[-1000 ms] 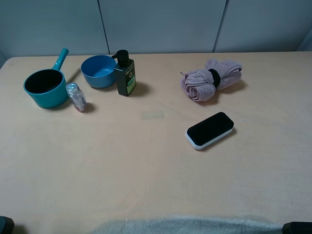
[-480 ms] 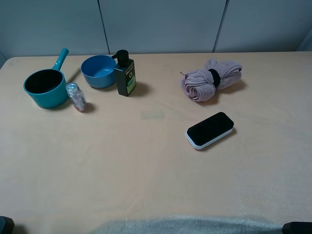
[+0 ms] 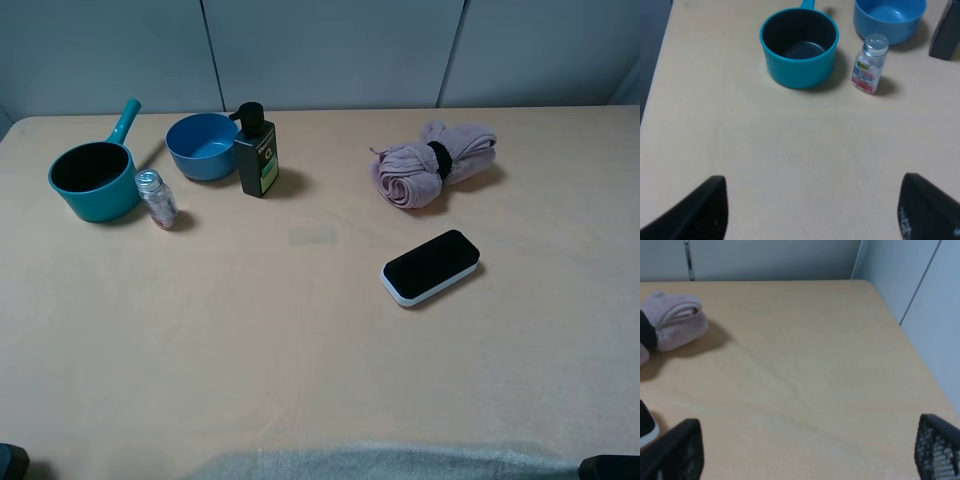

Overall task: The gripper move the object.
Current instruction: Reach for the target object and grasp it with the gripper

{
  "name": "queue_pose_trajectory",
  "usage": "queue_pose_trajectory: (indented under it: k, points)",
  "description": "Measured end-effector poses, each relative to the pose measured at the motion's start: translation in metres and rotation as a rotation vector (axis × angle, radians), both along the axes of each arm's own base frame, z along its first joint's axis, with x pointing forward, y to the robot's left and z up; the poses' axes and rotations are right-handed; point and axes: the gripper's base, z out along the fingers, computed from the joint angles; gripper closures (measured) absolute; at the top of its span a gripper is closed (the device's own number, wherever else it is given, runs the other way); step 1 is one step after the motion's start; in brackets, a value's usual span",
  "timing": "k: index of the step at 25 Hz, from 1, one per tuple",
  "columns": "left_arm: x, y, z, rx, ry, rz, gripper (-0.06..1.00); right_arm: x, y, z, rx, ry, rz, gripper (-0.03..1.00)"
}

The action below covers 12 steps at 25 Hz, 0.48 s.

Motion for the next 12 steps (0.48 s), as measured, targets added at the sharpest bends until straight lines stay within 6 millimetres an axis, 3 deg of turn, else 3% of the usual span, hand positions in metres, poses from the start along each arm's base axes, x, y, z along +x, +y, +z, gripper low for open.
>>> queue_pose_trajectory:
  k: [12]
  points:
    - [0.0000,0.0000,0.0000,0.000,0.000,0.000,0.18,0.0000,0.0000,0.0000,0.000,0.000,0.000,0.33]
